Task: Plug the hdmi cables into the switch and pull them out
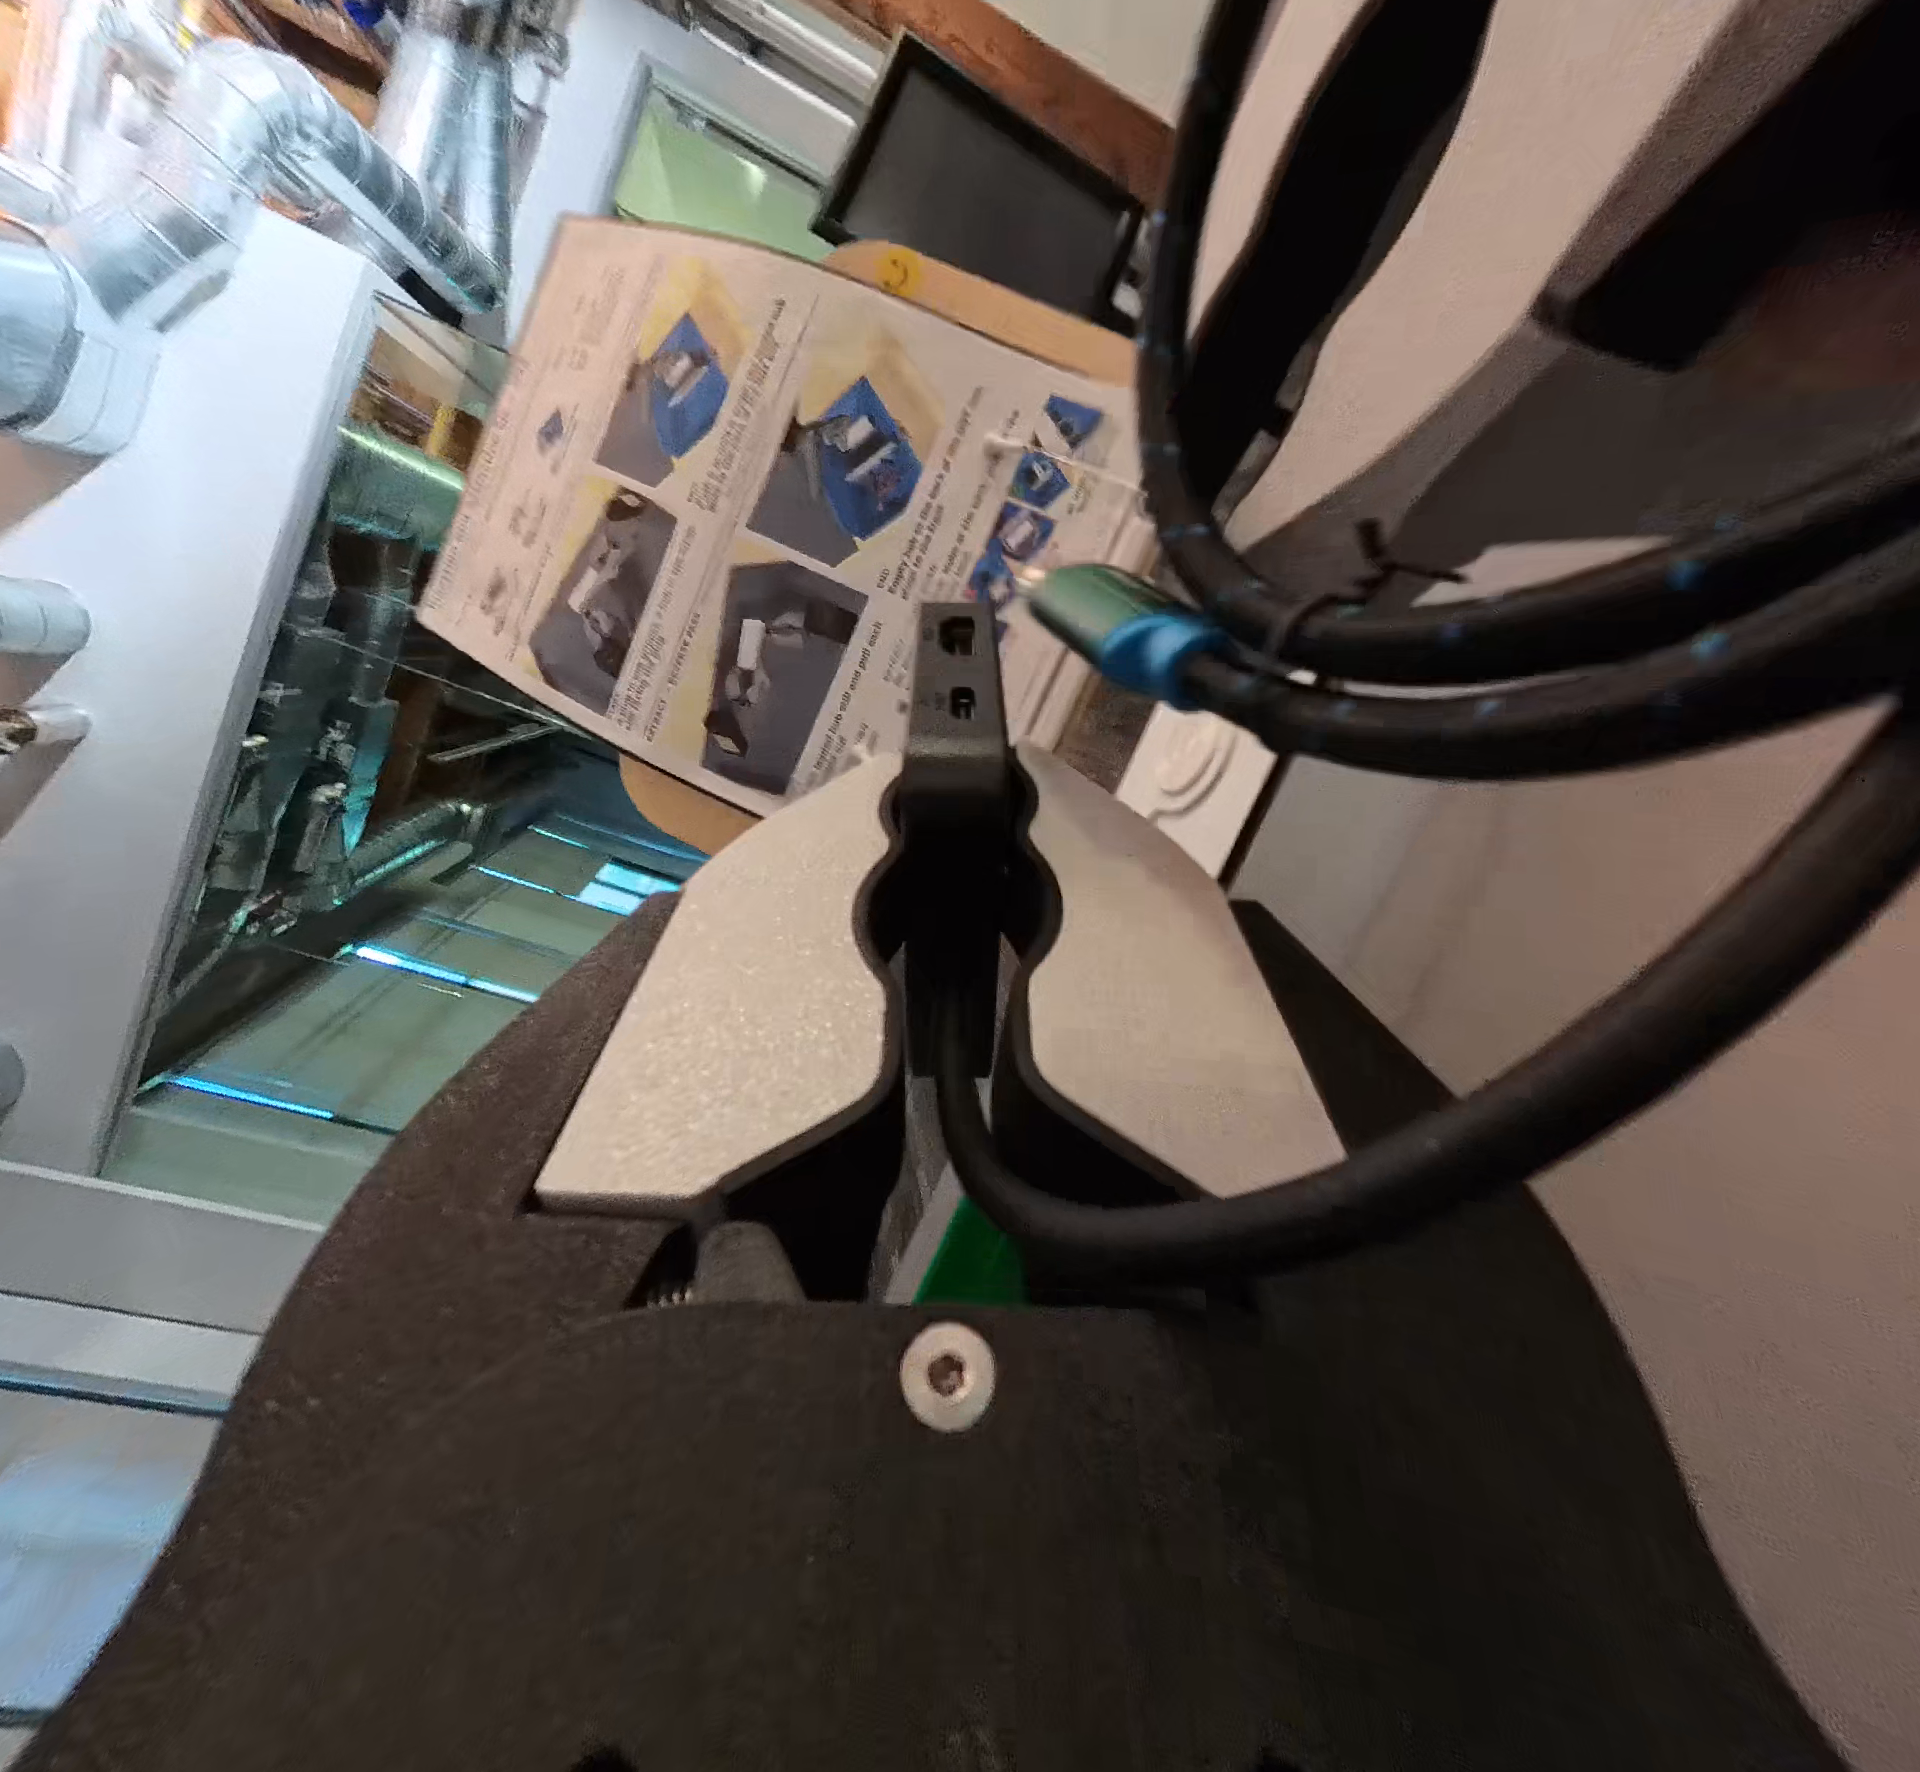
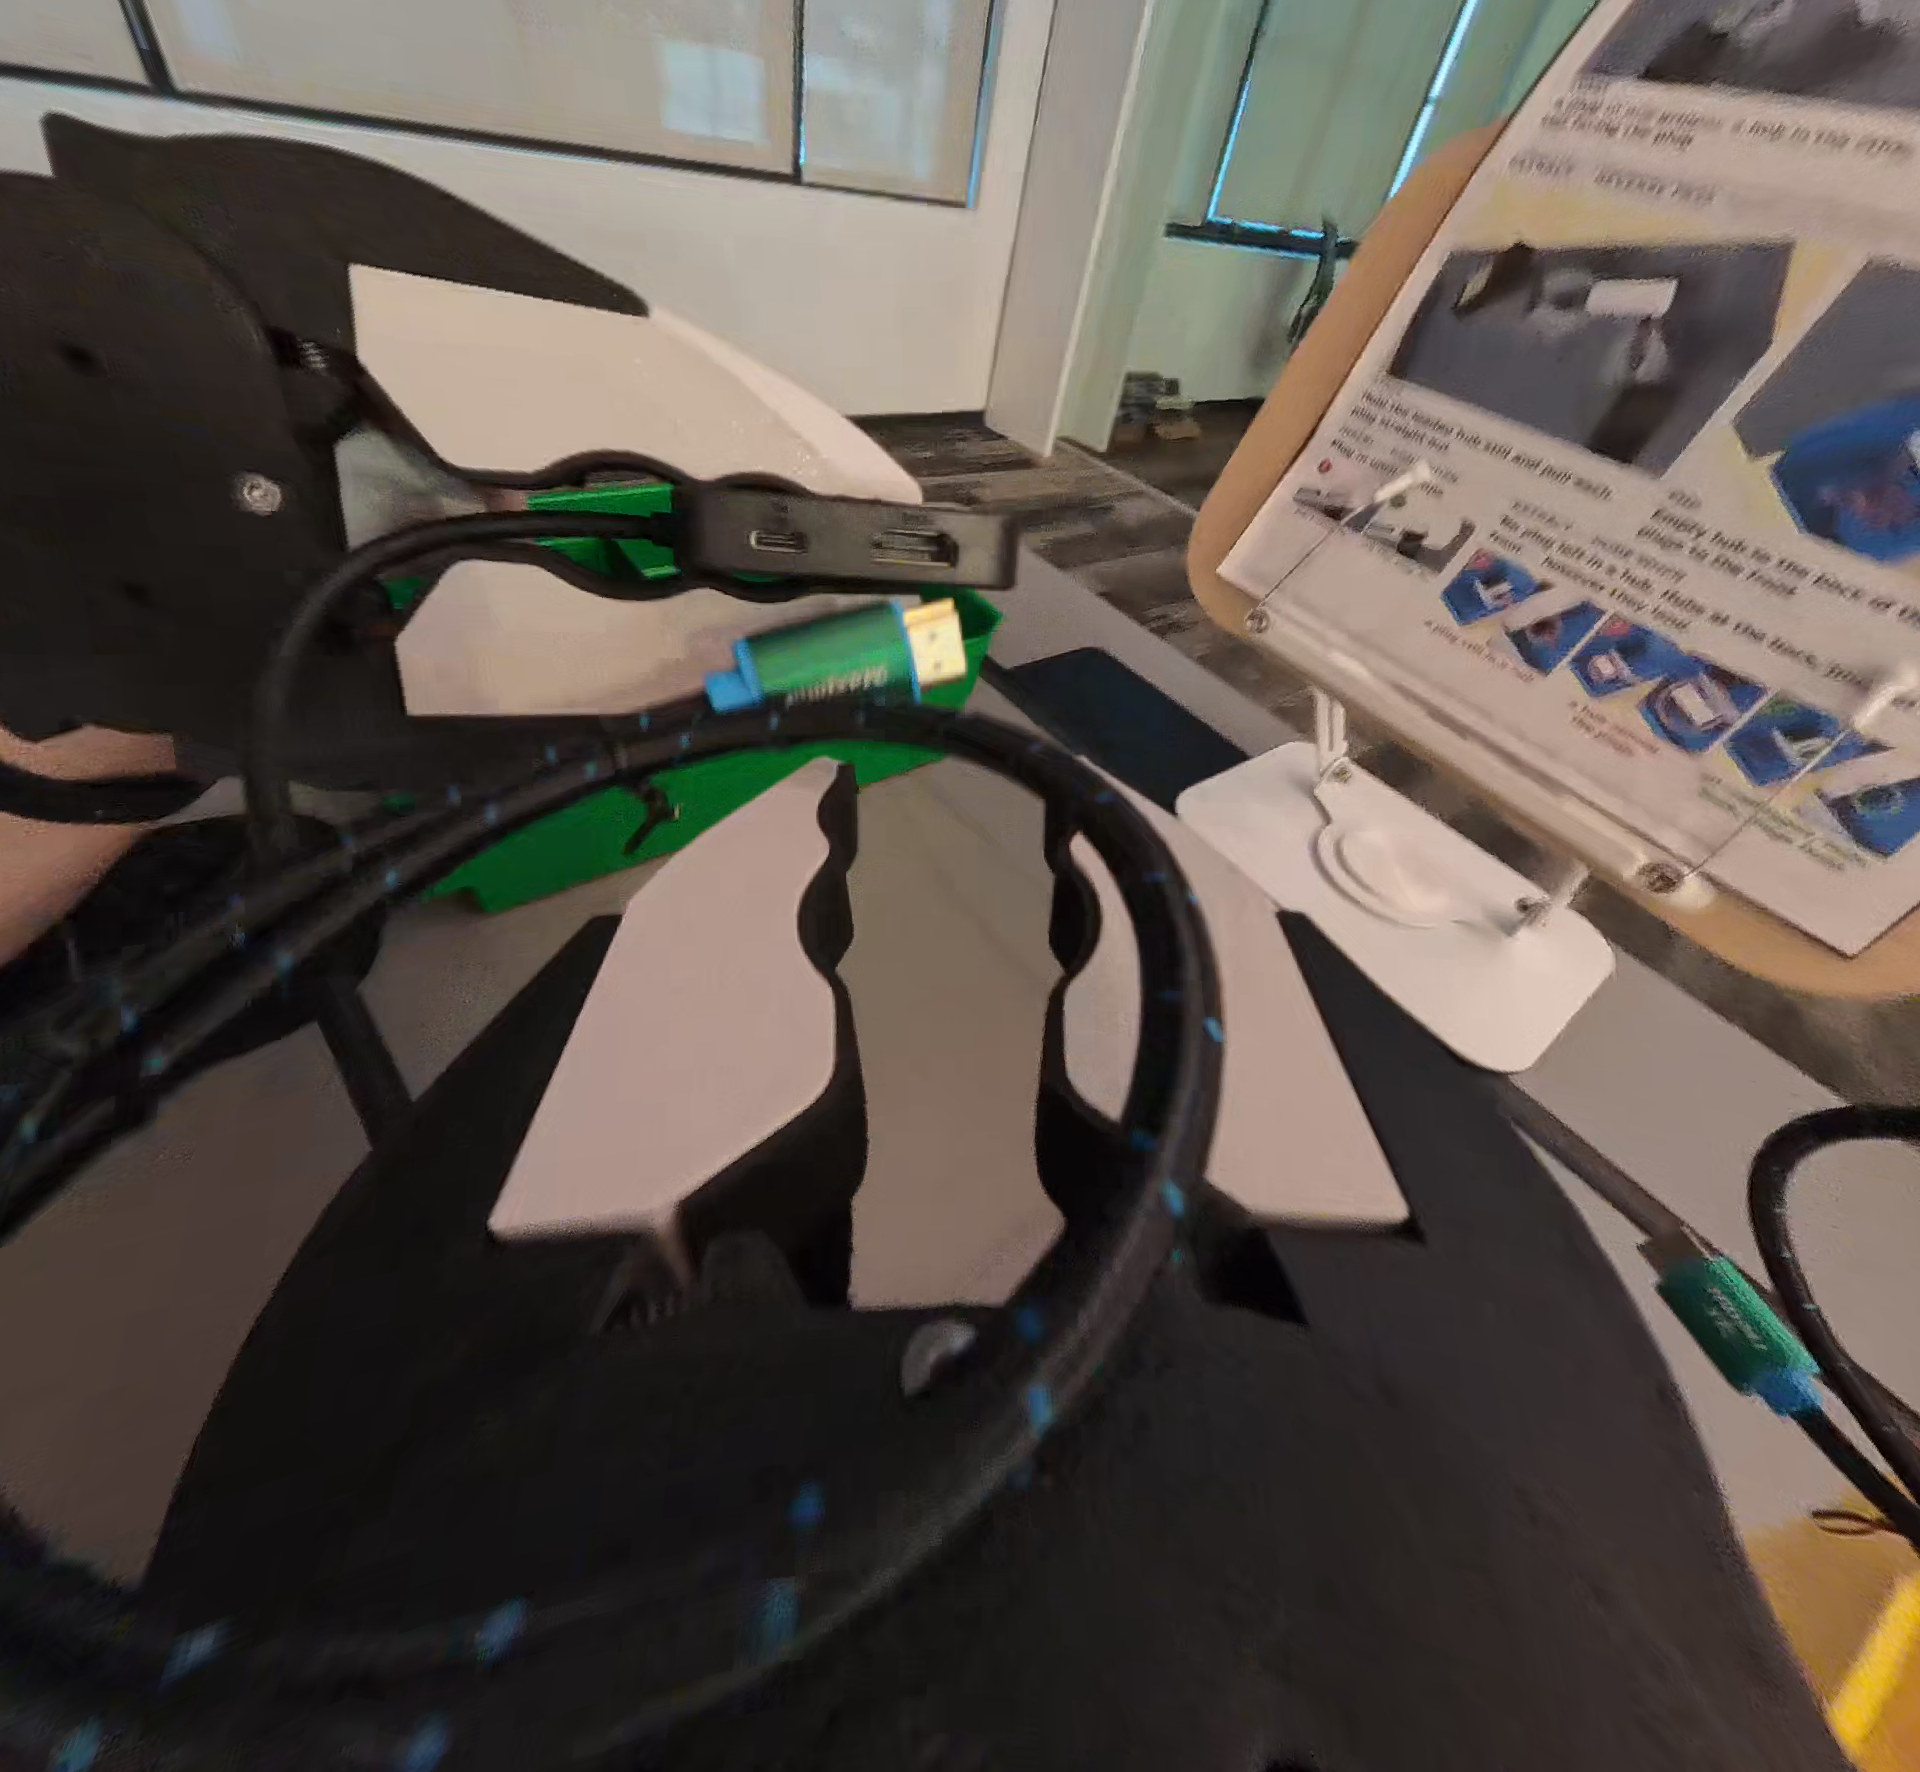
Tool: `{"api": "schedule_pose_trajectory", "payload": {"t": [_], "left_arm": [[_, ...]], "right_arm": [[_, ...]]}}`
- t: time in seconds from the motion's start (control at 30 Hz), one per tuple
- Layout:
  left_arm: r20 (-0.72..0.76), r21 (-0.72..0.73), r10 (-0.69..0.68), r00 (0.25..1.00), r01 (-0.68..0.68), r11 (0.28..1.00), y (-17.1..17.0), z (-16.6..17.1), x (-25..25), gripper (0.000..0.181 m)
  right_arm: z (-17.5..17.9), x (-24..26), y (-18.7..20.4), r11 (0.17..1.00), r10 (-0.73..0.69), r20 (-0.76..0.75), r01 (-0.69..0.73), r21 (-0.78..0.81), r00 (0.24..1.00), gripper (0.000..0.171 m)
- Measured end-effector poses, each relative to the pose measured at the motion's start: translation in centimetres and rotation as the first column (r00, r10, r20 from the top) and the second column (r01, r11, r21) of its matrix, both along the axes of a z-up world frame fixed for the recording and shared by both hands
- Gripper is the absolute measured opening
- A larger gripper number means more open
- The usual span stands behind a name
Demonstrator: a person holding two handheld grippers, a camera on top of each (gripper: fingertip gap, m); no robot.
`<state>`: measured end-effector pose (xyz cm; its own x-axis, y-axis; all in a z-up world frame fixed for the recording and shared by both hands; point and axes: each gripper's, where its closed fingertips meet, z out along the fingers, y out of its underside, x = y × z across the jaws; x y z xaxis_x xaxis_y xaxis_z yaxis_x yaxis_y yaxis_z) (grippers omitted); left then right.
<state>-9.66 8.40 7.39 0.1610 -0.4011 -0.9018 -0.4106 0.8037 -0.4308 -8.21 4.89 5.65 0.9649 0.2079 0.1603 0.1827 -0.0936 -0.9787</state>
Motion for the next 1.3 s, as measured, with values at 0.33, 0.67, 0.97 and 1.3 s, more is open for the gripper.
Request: {"api": "schedule_pose_trajectory", "payload": {"t": [0.33, 0.67, 0.97, 1.3], "left_arm": [[-0.228, -0.002, -0.154, 0.961, 0.158, 0.987, 0.0, -5.0, 1.2, 0.014], [-0.327, -0.103, -0.26, 0.909, 0.24, 0.965, 0.3, -6.1, -0.6, 0.014], [-0.254, -0.131, -0.181, 0.95, 0.151, 0.98, 4.3, -3.4, -3.1, 0.014], [-0.139, -0.157, -0.056, 0.989, 0.034, 0.987, 8.6, 0.1, -6.9, 0.014]], "right_arm": [[-7.3, 1.6, 0.4, 0.908, 0.086, -0.39, -0.233, -0.349, 0.917, 0.029], [-14.3, 4.2, 1.9, 0.83, -0.002, -0.242, -0.133, -0.542, 0.97, 0.022], [-14.2, -0.2, -1.3, 0.805, 0.069, -0.027, -0.071, -0.589, 0.997, 0.027], [-19.1, -11.3, -6.4, 0.75, -0.001, -0.213, -0.14, -0.646, 0.977, 0.022]]}}
